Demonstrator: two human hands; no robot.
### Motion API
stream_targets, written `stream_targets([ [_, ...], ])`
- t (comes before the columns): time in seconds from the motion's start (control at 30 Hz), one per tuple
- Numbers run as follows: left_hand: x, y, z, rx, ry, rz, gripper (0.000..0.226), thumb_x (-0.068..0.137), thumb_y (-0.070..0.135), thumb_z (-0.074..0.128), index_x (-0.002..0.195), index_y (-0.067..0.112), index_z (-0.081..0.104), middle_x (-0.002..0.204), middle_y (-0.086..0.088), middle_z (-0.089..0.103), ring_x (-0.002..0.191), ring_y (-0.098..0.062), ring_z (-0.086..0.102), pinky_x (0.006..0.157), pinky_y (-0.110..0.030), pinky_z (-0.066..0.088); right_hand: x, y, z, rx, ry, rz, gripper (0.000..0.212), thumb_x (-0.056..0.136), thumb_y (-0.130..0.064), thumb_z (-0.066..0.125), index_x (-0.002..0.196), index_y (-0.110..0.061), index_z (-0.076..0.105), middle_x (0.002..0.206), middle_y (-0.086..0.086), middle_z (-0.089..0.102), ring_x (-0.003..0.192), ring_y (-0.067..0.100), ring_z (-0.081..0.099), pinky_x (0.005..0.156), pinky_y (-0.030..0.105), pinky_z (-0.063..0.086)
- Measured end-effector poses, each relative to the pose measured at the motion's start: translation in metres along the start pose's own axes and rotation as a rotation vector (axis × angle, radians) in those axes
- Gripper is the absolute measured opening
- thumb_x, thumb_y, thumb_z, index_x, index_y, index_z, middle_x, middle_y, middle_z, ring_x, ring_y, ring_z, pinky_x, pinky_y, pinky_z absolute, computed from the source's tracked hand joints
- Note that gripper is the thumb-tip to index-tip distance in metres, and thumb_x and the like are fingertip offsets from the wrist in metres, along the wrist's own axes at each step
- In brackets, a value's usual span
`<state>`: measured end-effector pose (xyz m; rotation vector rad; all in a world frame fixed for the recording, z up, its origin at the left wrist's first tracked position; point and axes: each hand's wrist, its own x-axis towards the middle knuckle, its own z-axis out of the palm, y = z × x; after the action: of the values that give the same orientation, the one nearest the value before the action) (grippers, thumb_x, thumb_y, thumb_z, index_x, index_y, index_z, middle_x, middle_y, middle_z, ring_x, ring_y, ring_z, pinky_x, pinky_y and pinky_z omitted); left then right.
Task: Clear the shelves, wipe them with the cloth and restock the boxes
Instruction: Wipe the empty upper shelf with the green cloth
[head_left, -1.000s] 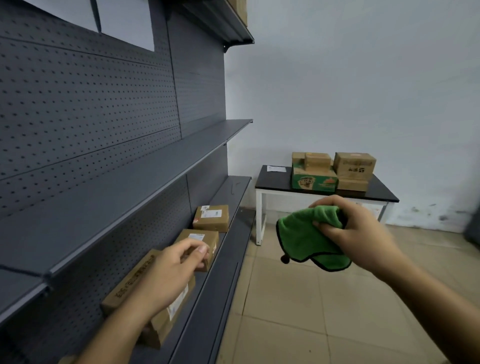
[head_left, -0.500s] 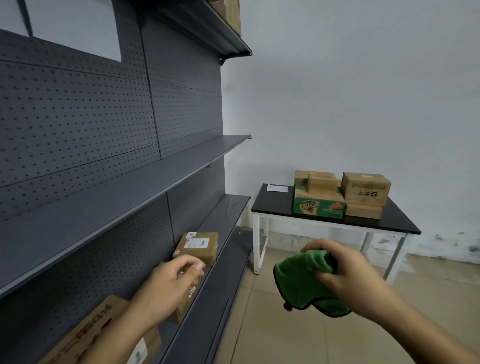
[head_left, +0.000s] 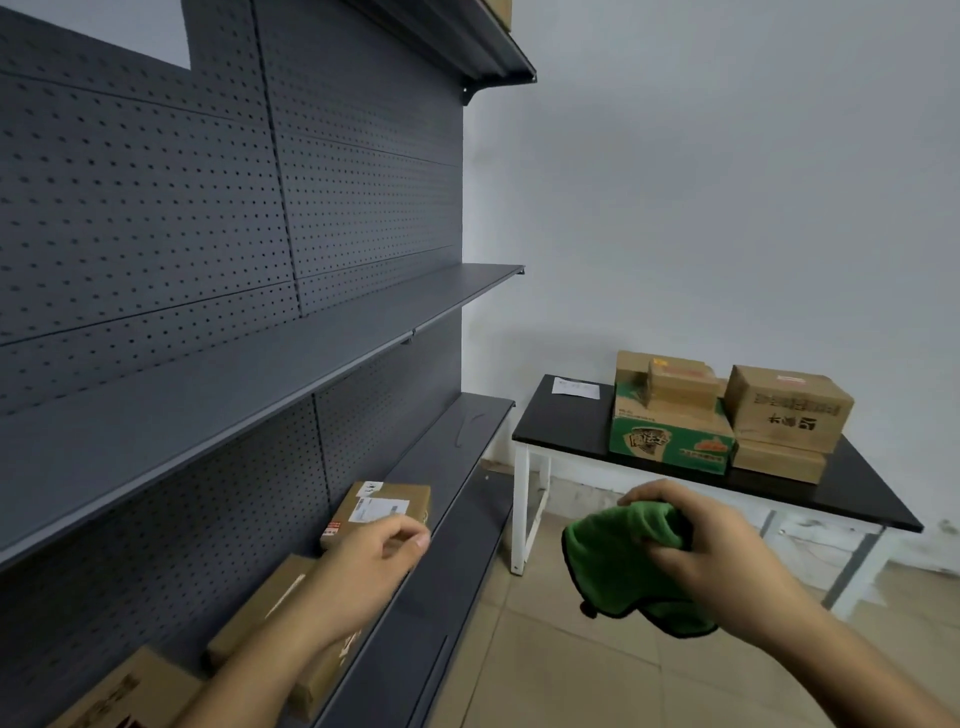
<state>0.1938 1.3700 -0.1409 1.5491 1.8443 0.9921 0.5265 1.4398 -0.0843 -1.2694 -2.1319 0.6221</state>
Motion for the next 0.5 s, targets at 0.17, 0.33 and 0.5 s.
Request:
stream_targets([
  [0.17, 0.079, -0.015, 0.002, 0.027, -0.018, -0.035, 0.013, 0.102, 0.039, 0.056, 0.105, 0.038, 0.069, 0.105, 0.026, 0.069, 0.101, 0.01, 0.061, 0.094, -0.023, 0.05, 0.087, 0.014, 0.01, -0.007, -0.006, -0.025, 0.044, 0.091, -0.007, 0.069, 0.105, -0.048, 0.063, 0.104, -0.021, 0.065, 0.097, -0.002, 0.06, 0.074, 0.018, 0.054],
  [0.33, 0.144, -0.032, -0.006, 0.098, -0.012, -0.056, 0.014, 0.1, 0.046, 0.056, 0.106, 0.04, 0.067, 0.108, 0.026, 0.067, 0.103, 0.01, 0.061, 0.095, -0.025, 0.051, 0.174, 0.023, 0.024, -0.013, -0.03, -0.02, 0.041, 0.092, -0.008, 0.069, 0.104, -0.047, 0.063, 0.104, -0.019, 0.066, 0.097, 0.004, 0.062, 0.078, 0.027, 0.058],
  [0.5, 0.184, -0.046, -0.013, 0.192, 0.007, -0.084, 0.022, 0.101, 0.047, 0.053, 0.117, 0.038, 0.064, 0.115, 0.027, 0.062, 0.108, 0.008, 0.056, 0.095, -0.018, 0.046, 0.259, 0.024, 0.038, -0.03, -0.038, -0.089, 0.046, 0.09, -0.008, 0.071, 0.102, -0.051, 0.06, 0.101, -0.018, 0.068, 0.094, 0.003, 0.066, 0.071, 0.021, 0.058],
])
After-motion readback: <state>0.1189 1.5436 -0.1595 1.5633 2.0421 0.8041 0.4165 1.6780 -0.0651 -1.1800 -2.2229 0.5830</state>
